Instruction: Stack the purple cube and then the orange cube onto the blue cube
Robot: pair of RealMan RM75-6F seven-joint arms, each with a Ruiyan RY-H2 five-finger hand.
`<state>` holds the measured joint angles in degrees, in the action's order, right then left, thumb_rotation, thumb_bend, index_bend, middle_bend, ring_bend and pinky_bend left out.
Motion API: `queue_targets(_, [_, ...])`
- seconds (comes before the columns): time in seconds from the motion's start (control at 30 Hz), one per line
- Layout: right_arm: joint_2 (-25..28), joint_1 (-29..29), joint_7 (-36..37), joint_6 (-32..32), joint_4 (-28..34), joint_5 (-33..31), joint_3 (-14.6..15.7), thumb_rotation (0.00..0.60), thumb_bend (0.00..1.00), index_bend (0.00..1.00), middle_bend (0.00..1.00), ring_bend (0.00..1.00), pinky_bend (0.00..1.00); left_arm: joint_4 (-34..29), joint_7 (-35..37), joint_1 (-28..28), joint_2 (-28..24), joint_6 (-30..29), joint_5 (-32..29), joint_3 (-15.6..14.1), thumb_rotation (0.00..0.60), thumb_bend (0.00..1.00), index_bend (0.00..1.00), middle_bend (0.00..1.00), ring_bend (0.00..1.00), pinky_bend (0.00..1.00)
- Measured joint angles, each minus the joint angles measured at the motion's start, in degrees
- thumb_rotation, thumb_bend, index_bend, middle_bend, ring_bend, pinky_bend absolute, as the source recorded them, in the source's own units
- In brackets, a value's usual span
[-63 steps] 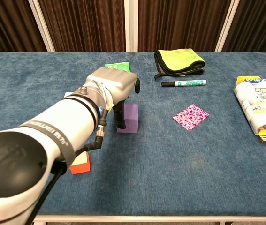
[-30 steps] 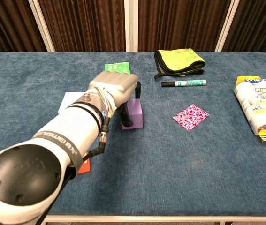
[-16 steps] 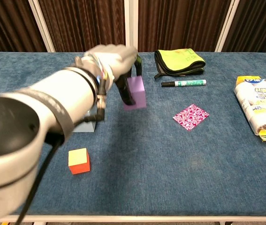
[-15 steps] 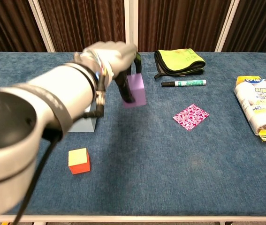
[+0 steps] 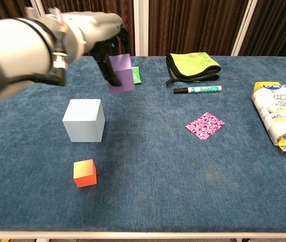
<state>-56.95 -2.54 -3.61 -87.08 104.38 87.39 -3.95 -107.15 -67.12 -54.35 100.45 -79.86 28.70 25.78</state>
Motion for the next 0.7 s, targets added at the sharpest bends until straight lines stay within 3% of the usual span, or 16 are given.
queue_targets(0.3, [-0.43,-0.02,-1.05,0.02,0.07,0.09,0.16,0.600,0.27,0.00,0.16,0.00,0.00,-4.38,4.24,2.84,-7.90,2.78,2.32,-6.72,0.600,0.28,0.40,0.63,0.34,0.28])
queue_targets(0.7, [-0.21,-0.31,-1.00,1.00,0.34,-0.57,0.22,0.600,0.27,0.00,0.16,0.00,0.00,1.26,8.49,3.75,-8.78,5.59,11.27,-15.32,0.600,0.28,0.40,0.63,0.34,0.27])
